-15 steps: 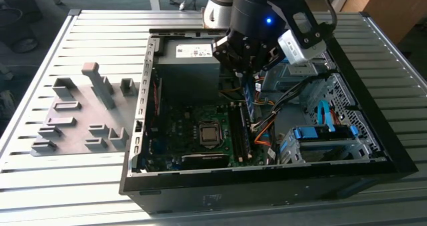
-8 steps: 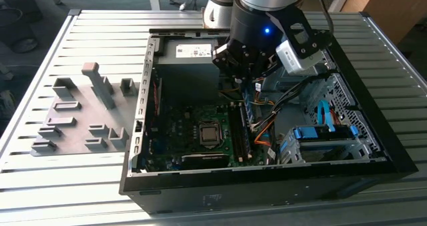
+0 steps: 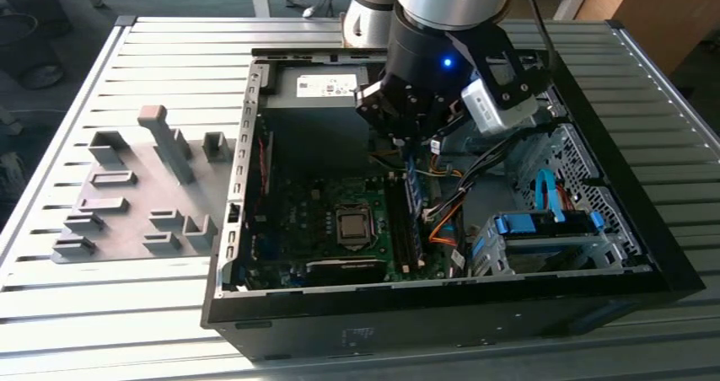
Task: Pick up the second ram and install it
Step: 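Insert the second ram into the second slot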
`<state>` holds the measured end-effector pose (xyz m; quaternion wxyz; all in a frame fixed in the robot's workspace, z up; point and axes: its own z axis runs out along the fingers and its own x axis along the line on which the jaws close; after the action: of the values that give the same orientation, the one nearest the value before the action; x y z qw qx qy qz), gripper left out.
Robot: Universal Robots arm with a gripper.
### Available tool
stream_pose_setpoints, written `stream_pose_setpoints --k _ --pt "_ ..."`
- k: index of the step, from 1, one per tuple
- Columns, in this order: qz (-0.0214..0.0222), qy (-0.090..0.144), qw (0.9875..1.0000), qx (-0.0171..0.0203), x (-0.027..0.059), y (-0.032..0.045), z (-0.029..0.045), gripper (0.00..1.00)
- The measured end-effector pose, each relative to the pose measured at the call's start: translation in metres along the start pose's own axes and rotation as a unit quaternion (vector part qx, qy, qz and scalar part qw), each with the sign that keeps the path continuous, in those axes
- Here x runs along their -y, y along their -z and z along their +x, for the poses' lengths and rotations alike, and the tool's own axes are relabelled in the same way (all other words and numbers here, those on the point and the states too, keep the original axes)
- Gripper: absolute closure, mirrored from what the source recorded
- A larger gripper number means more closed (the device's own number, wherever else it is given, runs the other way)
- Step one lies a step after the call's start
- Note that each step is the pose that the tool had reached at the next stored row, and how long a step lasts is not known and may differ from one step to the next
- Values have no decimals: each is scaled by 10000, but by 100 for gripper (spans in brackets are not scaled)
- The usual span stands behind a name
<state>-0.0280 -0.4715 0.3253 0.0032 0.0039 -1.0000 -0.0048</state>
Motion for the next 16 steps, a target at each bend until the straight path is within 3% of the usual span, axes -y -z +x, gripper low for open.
stream_pose_setpoints --k 11,16 --pt "-1 -7 10000 -7 6 -197 -2 86" --pt "-2 -14 10000 -92 26 -238 -6 86"
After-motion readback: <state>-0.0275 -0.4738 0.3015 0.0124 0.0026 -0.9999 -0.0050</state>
